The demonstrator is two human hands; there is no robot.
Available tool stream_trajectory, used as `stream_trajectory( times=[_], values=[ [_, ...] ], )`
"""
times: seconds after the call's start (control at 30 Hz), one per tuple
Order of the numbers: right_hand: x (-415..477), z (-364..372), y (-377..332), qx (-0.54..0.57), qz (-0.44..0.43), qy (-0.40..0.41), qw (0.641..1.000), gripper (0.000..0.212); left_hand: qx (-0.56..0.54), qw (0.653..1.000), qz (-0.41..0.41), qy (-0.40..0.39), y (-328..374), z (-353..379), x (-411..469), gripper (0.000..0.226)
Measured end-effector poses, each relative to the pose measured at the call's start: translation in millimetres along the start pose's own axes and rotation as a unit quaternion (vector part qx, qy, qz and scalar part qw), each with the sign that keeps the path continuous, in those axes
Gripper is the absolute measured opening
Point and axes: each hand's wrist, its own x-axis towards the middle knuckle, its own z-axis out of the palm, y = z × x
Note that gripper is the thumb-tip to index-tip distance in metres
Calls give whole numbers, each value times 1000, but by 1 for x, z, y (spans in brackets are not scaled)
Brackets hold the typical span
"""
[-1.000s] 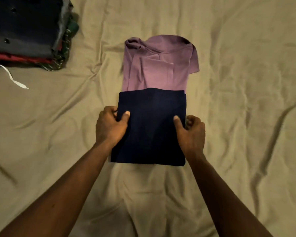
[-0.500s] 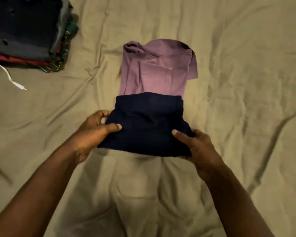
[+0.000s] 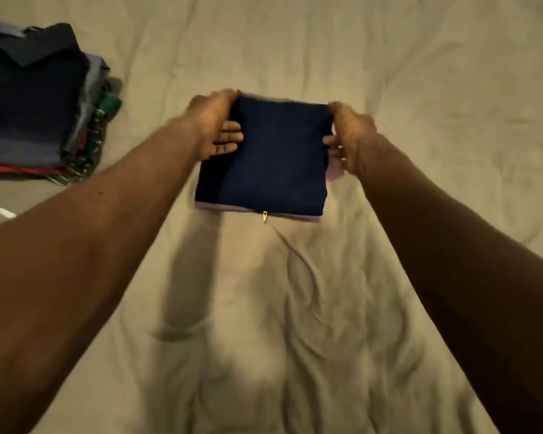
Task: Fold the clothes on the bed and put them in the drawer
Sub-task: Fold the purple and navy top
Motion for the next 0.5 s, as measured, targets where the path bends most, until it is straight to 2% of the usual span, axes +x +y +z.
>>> stream_trajectory(
  times=[0.07, 0.13, 0.23, 0.33, 0.37, 0.4, 0.47, 0.5],
  values=[
    [12, 6, 29, -42, 1, 49, 998, 82, 181, 975, 105, 77, -24, 20, 3, 50],
    [17, 11, 63, -70, 13, 59, 996, 97, 311, 932, 173, 74, -54, 39, -3, 56],
    [14, 13, 80, -43, 3, 53, 998, 81, 388, 902, 179, 68, -82, 56, -10, 55],
    [25, 11, 77, 61, 2, -21, 998, 31, 424, 865, 228, 140, -73, 64, -20, 46],
    [22, 11, 71, 80, -2, -69, 994, 26, 409, 867, 244, 149, -65, 67, -24, 45],
    [19, 12, 69, 99, -13, -120, 988, 29, 367, 889, 237, 135, -55, 71, -29, 48],
    [11, 20, 65, 125, -44, -208, 969, 36, 254, 954, 147, 60, -33, 79, -35, 56],
    [5, 22, 62, 144, -45, -231, 961, 37, 217, 971, 97, 30, -23, 83, -35, 58]
  ],
)
